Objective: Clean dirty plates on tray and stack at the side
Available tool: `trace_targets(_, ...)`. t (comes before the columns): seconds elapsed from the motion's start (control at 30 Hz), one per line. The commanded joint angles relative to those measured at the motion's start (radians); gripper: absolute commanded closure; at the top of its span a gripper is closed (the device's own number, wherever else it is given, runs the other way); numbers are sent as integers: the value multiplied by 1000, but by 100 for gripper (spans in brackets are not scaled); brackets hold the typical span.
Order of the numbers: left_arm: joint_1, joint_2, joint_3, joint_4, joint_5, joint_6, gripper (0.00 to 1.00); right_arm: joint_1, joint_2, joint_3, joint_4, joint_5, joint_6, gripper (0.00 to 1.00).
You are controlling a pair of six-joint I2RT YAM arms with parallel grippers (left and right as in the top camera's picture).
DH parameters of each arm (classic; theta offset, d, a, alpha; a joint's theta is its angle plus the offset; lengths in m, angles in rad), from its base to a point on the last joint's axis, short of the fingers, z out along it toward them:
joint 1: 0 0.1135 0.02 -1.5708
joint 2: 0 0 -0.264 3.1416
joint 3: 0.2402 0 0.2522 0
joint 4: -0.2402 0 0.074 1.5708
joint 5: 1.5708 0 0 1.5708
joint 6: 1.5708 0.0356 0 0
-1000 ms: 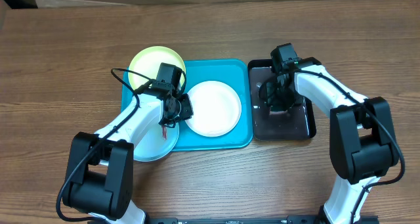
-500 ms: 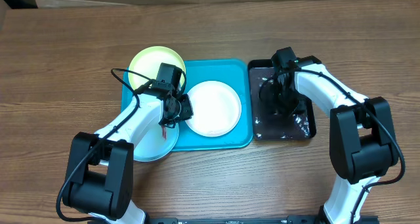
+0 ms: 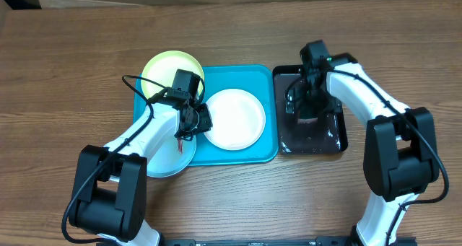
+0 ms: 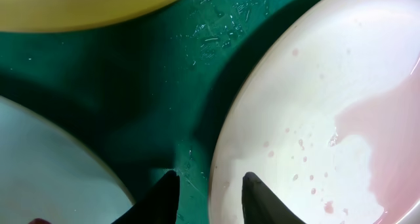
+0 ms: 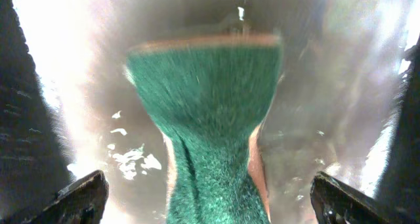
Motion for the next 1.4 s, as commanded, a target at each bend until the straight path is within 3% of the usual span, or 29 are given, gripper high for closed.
trace_targets(0.0,-8,12,18,-2,-11,-6,63,-18,-2,96,-33,6,-3,0)
trace_targets(0.17,-31,53,18,6,-64,-7,63,-61,-9,201,-112,4,9,0)
trace_targets(0.27,-43,101,18,19,-58,-7,74,-98,-9,222,-124,5,9,0)
trace_targets(0.37,-39,112,29,13,-43,-5,94,-139,-8,222,-125,4,18,0)
trace_targets(0.4,-35,106,36,10,-38,-6,96,-153,-8,222,-125,5,26,0)
trace_targets(0.57,-32,92,111,-23,13,42,96,-226,-8,222,-125,5,32,0)
trace_targets(1.07,-13,72,551,-336,2,147,96,-519,-7,222,-109,6,31,0)
trace_targets(1.37,-111,72,632,-295,-36,147,96,-573,-7,222,-109,6,31,0)
